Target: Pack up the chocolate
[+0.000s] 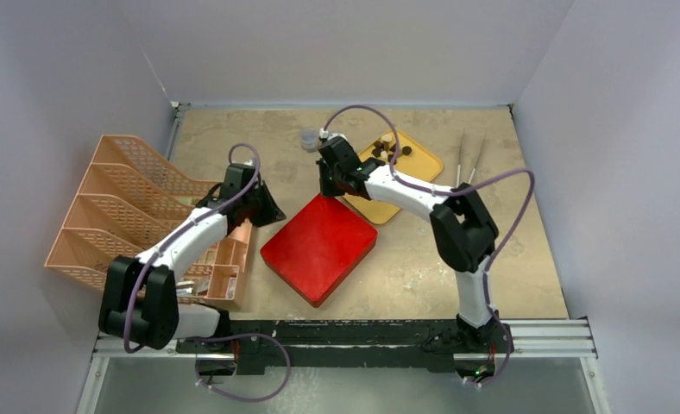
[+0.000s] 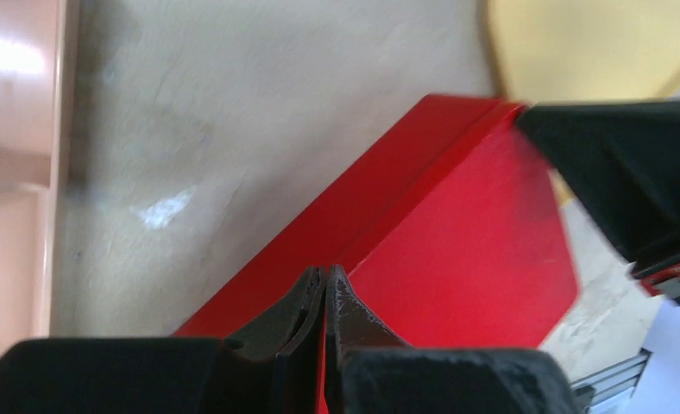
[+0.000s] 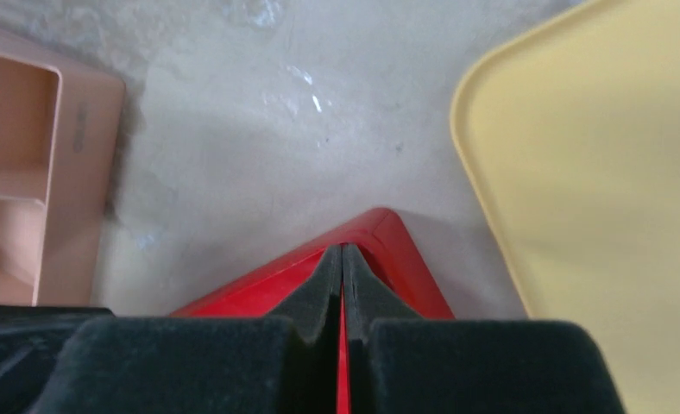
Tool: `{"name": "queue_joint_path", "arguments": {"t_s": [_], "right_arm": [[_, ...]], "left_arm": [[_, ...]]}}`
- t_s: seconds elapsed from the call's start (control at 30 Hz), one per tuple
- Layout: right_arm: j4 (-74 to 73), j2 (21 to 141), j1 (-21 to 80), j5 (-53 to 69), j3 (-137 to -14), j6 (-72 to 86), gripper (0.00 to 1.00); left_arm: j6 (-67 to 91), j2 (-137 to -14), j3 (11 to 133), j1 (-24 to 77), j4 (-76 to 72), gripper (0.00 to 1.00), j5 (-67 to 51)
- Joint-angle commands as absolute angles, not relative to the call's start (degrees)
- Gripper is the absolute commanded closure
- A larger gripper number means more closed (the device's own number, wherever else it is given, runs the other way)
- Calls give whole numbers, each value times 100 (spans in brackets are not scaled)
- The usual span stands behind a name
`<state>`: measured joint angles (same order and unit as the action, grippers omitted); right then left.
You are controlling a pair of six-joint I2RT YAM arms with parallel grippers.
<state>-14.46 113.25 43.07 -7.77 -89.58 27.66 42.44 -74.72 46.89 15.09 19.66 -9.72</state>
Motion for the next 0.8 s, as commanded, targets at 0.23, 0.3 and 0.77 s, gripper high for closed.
{"name": "queue_joint_path", "arguments": {"t_s": [0.23,0.3,0.77], "right_arm": [[-1737,11277,4301,-850,-9071,2821,100],[-1764,11121,4304,-763,-9138,2730,100],[-1729,9039,4304,-339,-7572,2557,95]], "left_arm": [[4150,-7461,4912,1529,2090,97,-781],[4148,-7373,4991,1529,2121,97,-891],[3283,-6464,5160,1538,2700,78,-1153]]}}
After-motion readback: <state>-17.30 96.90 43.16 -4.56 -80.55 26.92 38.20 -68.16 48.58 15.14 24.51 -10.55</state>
